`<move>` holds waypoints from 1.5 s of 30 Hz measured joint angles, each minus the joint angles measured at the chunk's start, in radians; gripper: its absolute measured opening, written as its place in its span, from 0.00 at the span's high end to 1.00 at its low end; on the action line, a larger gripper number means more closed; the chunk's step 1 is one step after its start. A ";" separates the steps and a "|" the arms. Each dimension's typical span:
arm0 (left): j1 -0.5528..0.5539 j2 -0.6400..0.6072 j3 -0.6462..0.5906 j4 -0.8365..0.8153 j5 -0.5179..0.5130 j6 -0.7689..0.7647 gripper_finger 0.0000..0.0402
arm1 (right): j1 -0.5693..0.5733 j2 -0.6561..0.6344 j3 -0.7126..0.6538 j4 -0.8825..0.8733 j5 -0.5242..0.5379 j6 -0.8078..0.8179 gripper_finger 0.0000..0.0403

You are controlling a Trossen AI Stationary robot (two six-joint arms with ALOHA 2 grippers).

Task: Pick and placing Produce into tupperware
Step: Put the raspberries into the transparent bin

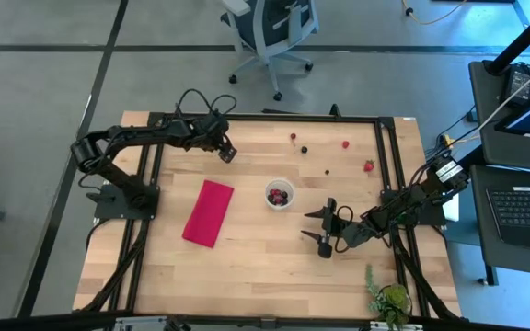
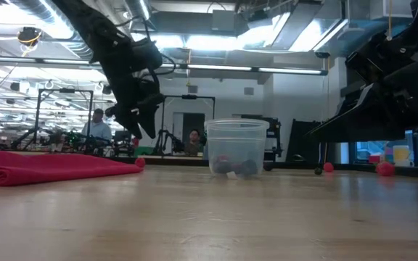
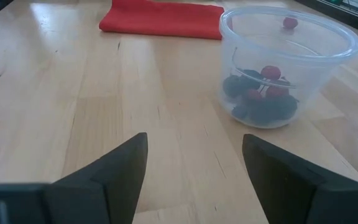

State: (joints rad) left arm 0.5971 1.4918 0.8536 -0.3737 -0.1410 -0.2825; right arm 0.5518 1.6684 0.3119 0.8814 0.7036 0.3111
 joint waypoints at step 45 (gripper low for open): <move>0.006 0.203 0.000 0.050 -0.033 -0.030 0.61 | 0.000 0.000 0.000 0.000 0.000 0.002 0.34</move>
State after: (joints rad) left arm 0.6032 1.6951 0.8532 -0.3237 -0.1738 -0.3122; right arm 0.5522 1.6684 0.3119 0.8814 0.7036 0.3130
